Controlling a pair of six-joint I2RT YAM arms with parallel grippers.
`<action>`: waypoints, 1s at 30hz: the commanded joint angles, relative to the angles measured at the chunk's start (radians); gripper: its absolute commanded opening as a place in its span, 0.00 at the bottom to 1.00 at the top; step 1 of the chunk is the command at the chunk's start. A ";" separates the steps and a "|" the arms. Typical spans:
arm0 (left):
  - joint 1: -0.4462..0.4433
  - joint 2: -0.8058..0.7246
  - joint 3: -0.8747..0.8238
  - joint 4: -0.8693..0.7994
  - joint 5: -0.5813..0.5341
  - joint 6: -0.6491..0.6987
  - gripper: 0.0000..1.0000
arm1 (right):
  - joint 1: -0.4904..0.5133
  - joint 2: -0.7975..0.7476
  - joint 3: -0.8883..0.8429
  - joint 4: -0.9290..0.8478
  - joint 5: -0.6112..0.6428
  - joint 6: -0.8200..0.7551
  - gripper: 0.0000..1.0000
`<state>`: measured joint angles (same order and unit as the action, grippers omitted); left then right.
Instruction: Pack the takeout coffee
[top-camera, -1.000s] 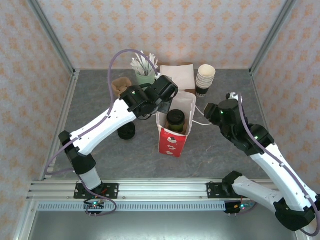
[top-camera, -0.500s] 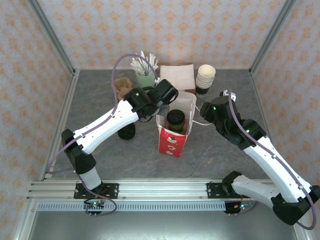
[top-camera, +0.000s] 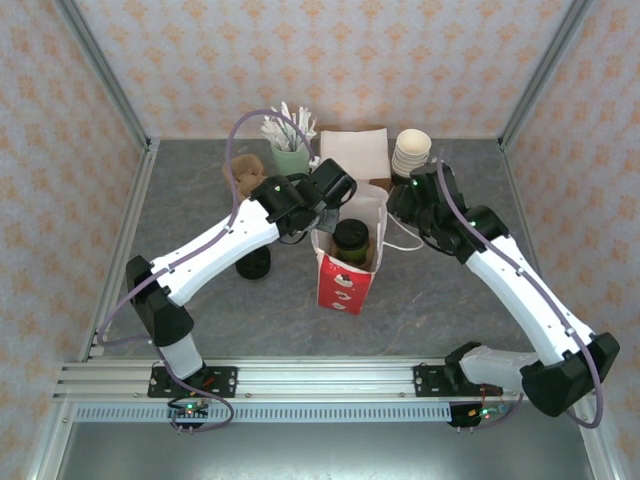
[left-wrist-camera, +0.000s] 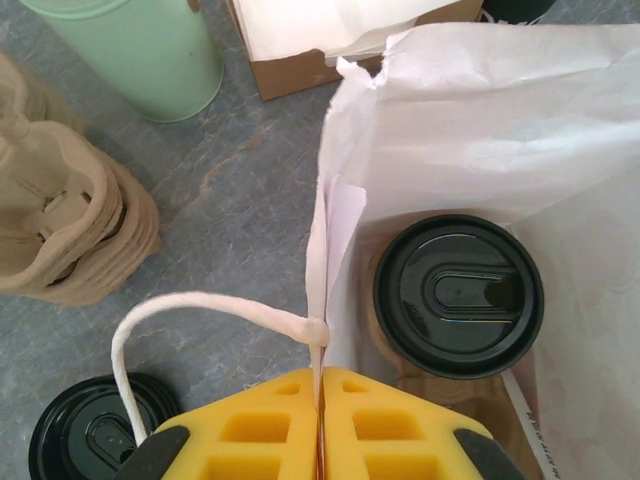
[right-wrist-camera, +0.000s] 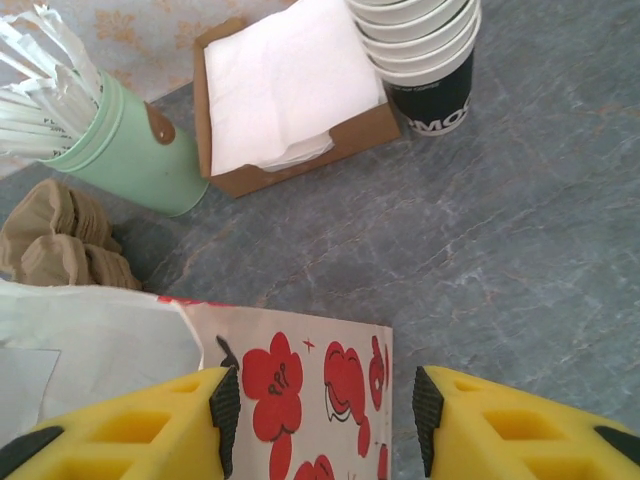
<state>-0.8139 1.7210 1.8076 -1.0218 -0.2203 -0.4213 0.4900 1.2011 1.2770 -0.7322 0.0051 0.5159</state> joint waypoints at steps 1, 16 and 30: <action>0.024 -0.054 -0.022 -0.007 0.000 0.009 0.07 | -0.042 0.062 0.051 0.020 -0.087 0.016 0.51; 0.133 -0.199 -0.160 0.003 0.005 0.001 0.04 | -0.061 0.389 0.309 0.059 -0.088 -0.046 0.44; 0.197 -0.282 -0.281 0.020 0.034 0.003 0.03 | -0.062 0.703 0.554 0.064 -0.053 -0.086 0.43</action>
<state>-0.6209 1.4719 1.5528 -1.0084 -0.1940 -0.4187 0.4347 1.8565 1.7508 -0.6582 -0.0822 0.4553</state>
